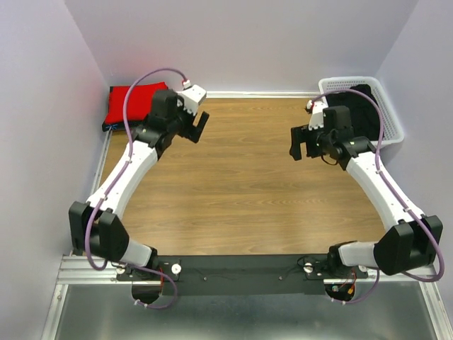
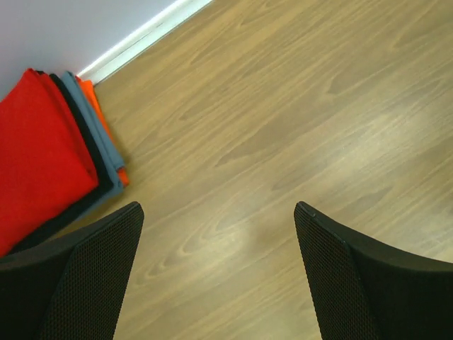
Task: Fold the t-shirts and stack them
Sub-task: Reset both grippers
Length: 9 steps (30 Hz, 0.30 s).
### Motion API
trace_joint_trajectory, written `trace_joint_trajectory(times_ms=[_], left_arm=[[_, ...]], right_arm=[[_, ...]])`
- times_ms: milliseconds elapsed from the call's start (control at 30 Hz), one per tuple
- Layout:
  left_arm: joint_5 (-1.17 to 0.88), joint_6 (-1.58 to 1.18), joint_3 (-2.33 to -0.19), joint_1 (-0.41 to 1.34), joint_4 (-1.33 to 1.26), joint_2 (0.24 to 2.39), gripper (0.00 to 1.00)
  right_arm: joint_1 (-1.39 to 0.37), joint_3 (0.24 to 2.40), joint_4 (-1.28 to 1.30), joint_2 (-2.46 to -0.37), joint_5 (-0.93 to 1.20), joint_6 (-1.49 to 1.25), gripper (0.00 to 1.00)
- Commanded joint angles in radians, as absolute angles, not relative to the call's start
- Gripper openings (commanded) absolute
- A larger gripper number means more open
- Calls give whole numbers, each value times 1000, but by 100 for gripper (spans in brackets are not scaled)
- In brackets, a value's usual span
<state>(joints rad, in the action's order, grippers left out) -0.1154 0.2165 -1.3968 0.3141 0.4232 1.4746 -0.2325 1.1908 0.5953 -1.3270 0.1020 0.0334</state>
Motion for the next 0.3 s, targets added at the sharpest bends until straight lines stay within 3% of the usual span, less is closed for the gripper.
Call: trace_joint_trajectory(times_ms=[0, 267], left_arm=[[-126, 179, -1222, 327, 304, 1323, 95], [-115, 183, -1072, 337, 319, 1216, 95]], right_arm=[[-221, 1132, 635, -1293, 173, 5, 100], [-221, 1078, 632, -1279, 201, 5, 100]])
